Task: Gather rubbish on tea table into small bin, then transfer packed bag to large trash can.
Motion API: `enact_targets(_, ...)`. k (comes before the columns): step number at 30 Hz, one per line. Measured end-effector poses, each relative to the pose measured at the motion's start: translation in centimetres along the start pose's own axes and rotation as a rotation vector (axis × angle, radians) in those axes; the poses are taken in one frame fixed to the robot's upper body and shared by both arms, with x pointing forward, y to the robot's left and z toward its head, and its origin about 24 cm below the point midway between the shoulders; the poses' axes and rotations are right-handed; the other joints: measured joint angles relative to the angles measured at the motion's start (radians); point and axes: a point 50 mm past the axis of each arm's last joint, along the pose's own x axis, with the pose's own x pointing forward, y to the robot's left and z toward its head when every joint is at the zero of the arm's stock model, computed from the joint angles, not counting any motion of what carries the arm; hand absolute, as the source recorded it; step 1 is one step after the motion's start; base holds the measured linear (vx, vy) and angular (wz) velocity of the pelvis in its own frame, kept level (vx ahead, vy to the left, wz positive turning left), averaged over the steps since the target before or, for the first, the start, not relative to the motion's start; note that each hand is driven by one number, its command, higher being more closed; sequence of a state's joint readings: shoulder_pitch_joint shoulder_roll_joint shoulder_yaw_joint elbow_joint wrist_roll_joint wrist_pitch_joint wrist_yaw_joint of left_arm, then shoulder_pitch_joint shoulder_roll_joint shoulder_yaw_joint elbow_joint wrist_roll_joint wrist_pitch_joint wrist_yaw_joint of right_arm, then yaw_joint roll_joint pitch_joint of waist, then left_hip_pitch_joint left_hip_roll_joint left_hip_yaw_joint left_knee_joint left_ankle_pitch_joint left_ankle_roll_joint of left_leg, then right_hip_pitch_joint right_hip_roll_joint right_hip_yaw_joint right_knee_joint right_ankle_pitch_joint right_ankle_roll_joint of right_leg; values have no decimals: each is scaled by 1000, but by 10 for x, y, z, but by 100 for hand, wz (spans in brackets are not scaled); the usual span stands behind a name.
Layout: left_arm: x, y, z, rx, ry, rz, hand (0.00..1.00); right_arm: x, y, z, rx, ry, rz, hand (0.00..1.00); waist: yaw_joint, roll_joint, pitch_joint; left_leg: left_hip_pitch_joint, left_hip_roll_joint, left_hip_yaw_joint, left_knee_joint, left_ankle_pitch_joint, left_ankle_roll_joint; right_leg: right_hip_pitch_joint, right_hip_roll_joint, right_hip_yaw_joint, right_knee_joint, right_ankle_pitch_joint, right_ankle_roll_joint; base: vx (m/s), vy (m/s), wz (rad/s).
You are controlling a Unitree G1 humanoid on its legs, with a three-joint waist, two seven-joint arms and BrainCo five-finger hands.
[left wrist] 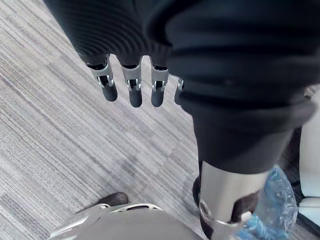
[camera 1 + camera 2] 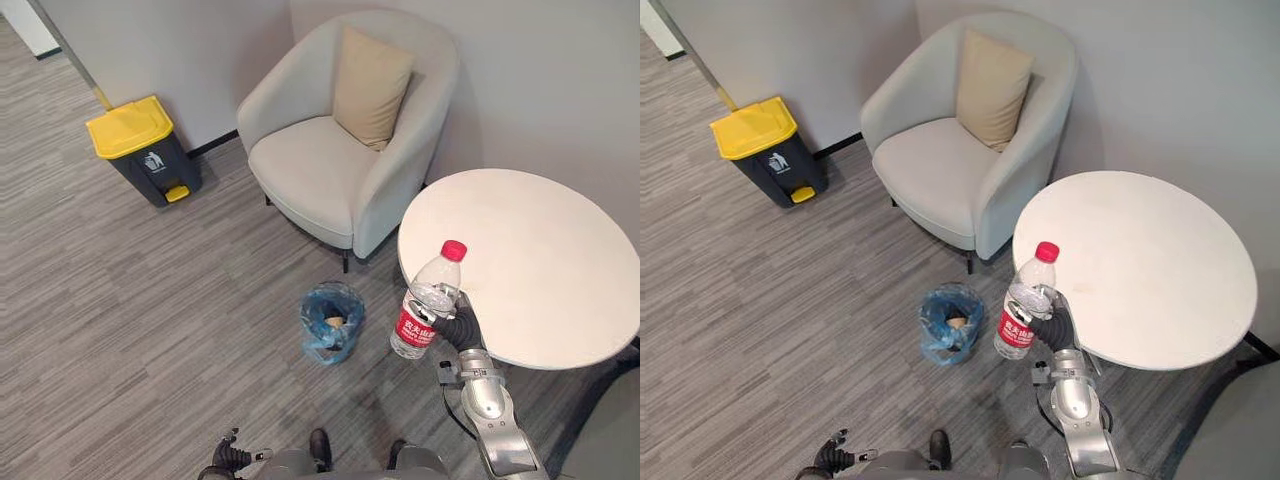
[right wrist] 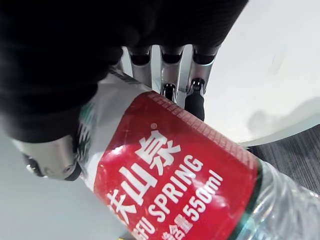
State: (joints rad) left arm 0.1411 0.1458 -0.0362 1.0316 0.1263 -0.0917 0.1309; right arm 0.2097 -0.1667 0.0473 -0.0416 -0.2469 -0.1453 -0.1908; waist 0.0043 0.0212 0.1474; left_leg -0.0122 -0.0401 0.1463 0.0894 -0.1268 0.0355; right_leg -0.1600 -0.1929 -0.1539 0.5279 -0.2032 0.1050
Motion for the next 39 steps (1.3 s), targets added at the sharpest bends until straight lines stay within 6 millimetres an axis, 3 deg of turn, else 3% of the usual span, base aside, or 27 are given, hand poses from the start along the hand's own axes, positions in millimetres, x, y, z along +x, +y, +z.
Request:
enact_targets(2,-1,3,-3,5,7,5,0,-1,2,-2,2,9,10,100,-19,3,3,30,8,-41,24,-22,13,-54,20,51,127,-33,-25,321,20,60)
enact_targets(3,-1,4,-4,3,9,7,0,-1,3,-1,3,7,19,100,-19,1,5,36,19,-54,41,-39,15,-85,43,53,129,-62,-43,366,-29,52)
enact_targets(6,0,5,-3,-1,8,10,0,0,3,-1,2,6,27,100,-23,3,12,75,50,-95,40,-60,7,-147,115,64,46,-63,-53,288,-84,45)
enact_targets(7,-1,6,-7,1,17,12,0,0,3,-4,-1,16,28,100,-35,-5,12,98,58,-121,41,-69,-3,-153,152,80,-71,-25,-54,363,-134,78)
enact_targets(8,-1,12,-7,10,16,23,0,-1,3,-5,0,23,25,100,-43,-33,10,117,38,-145,55,-92,-36,-140,158,103,-204,133,-75,377,-145,89)
enact_targets(9,-1,12,-7,9,18,23,0,-2,1,-7,-6,27,23,100,-47,-47,6,122,38,-165,68,-112,-49,-129,148,104,-192,184,-115,378,-132,72)
enact_targets(10,1,5,-2,-8,9,6,0,-3,-5,-11,-25,42,11,100,-40,-3,6,123,74,-176,102,-125,-62,-111,164,67,-182,178,-116,372,-143,52)
enact_targets(12,0,-4,2,-43,-5,-14,0,-4,-9,-12,-28,46,-3,100,-43,28,6,79,90,-172,188,-120,-70,-72,170,37,-225,150,-131,394,-164,45)
enact_targets(15,1,-2,3,-62,-6,-5,0,-13,-9,-17,-18,79,-3,100,-35,28,20,-19,136,-105,479,-101,-107,47,183,7,-295,128,-154,250,-104,36)
enact_targets(17,1,-1,3,-61,-5,-1,0,-14,-8,-17,-11,80,0,100,-19,20,26,-62,177,-47,574,-123,-81,105,193,3,-328,117,-166,171,-46,0)
enact_targets(19,1,0,6,-64,-16,2,0,-12,-8,-16,-4,76,-6,100,-16,19,27,-87,184,-34,508,-131,-68,129,190,7,-337,114,-164,100,6,-15)
enact_targets(20,1,-1,6,-63,-20,0,0,-11,-8,-16,-4,72,-5,100,-15,21,26,-85,179,-38,380,-122,-81,132,189,19,-338,117,-160,111,88,-25)
enact_targets(21,1,-2,6,-64,-18,-5,0,-11,-9,-16,-8,70,-5,100,-18,32,23,-78,180,-47,236,-55,-117,132,199,22,-338,114,-149,110,122,-21)
enact_targets(22,1,-4,7,-65,-19,-9,0,-11,-11,-16,-15,71,-7,100,-23,46,22,-81,182,-52,194,0,-115,133,208,23,-337,111,-142,97,144,-22)
enact_targets(24,1,1,7,-59,-21,3,0,-14,-9,-20,-13,91,-4,100,-19,20,26,-46,161,-34,143,11,-105,137,186,51,-342,108,-119,61,106,-16)
enact_targets(27,1,4,3,-43,-6,5,0,-14,-10,-20,-32,88,-3,100,-25,10,22,-21,124,-4,66,45,-81,121,155,78,-356,117,-89,36,99,-12)
enact_targets(33,1,4,1,-38,4,5,0,-6,-6,-14,-54,54,16,100,-18,11,22,-4,108,33,29,52,-71,121,152,116,-396,144,-73,18,55,-19)
enact_targets(36,2,5,5,-35,-7,8,0,9,3,-4,-104,-13,84,100,-20,16,32,-28,107,50,37,52,-70,90,152,137,-396,157,-69,-55,24,-18)
enact_targets(39,12,16,41,-27,-103,33,0,37,5,20,-175,-138,121,100,-19,26,94,-176,111,45,135,46,-61,-41,152,140,-332,170,-73,-154,13,0)
